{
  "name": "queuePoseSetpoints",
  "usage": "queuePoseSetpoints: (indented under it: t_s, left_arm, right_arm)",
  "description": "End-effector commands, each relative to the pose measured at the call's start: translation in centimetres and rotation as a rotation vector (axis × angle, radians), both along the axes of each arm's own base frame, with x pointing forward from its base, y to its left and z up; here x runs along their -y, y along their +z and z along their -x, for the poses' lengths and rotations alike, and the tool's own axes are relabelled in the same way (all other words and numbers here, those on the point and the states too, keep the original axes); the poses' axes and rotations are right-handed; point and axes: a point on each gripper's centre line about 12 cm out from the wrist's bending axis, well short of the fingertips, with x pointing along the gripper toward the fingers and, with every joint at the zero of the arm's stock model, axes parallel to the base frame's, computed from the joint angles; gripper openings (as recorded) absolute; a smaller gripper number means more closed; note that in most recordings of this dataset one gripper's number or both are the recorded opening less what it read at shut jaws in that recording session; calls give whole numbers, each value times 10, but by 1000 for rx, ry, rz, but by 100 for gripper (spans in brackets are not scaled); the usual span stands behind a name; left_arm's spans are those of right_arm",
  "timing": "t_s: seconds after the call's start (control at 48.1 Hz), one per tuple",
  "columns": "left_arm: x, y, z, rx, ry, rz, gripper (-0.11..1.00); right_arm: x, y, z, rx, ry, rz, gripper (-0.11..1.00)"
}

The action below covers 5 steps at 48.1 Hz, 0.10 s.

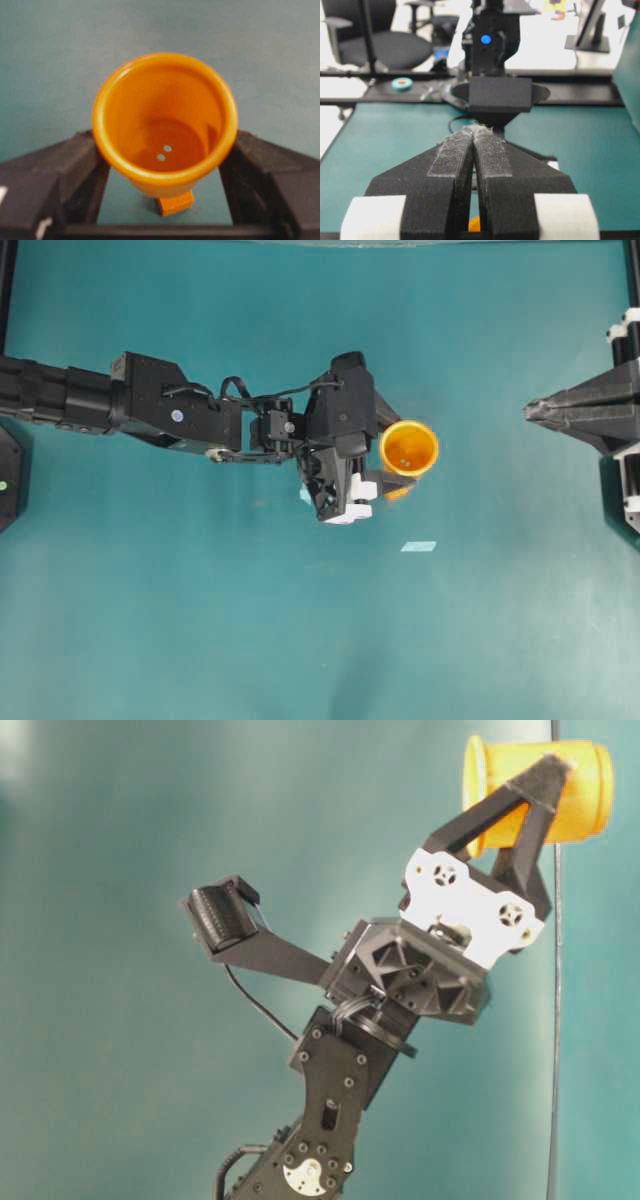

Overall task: Move the cup toward the block with left arm.
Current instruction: 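Hold the cup with the left gripper just beside the orange cube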

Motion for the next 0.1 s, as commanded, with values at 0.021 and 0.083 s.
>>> queuePoseSetpoints:
  t_s: [0.021, 0.083]
  left_arm:
    - [1, 27, -2, 66, -3, -2, 64]
    - [1, 26, -2, 64, -4, -3, 64]
  right_arm:
    - [0, 13, -1, 32, 0, 0, 0]
    - [0, 13, -1, 32, 0, 0, 0]
